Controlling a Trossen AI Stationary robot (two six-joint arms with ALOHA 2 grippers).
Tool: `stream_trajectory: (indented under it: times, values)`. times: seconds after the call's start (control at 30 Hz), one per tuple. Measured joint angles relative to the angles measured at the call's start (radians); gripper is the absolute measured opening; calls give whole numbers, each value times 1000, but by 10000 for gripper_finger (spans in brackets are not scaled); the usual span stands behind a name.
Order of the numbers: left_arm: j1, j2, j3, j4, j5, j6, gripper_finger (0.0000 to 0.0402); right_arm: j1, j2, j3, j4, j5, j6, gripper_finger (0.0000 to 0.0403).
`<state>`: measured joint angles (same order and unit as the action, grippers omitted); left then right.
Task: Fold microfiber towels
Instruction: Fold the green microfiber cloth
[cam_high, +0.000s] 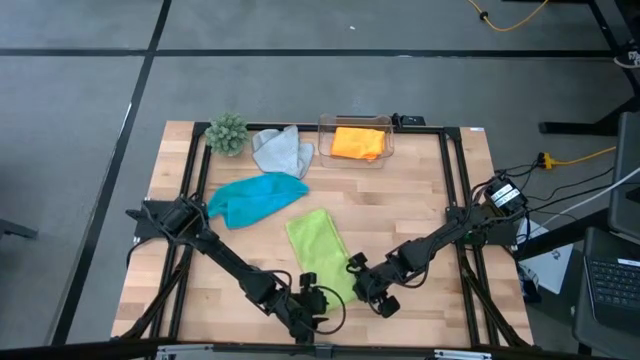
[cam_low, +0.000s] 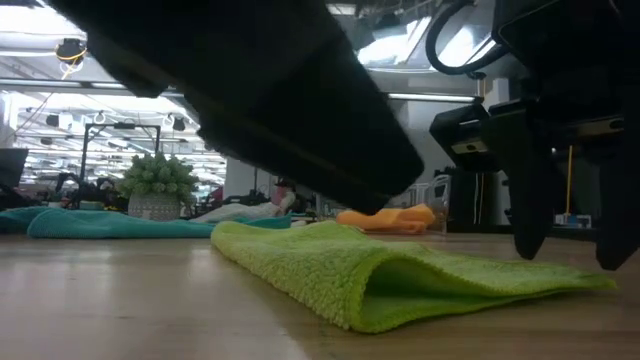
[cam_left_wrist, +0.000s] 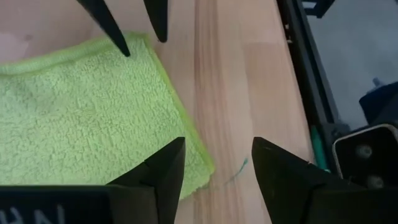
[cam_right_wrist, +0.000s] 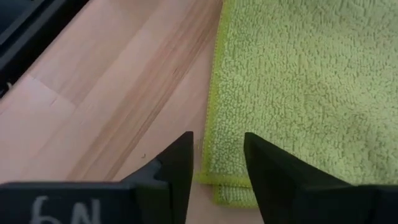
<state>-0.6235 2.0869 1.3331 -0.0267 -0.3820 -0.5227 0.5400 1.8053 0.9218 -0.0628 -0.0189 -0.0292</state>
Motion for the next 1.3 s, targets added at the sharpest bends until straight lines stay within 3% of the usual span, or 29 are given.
stream_trajectory:
  times: [0.27, 0.4, 0.77, 1.17, 1.3]
  values:
    - [1, 0, 0, 3, -6, 41, 180, -3, 0, 0, 22, 0, 0, 229]
    - [1, 25, 0, -6, -27, 70, 179, -3, 0, 0, 18, 0, -29, 251]
    - [0, 48, 0, -36, -72, 122, 179, -11, 23, -11, 17, 1, -58, 242]
    - [-5, 39, 1, 25, -45, 109, 179, -13, 74, -9, 30, -3, -58, 241]
    - [-7, 38, 1, -29, -43, 104, 179, -13, 75, -10, 30, -2, -55, 241]
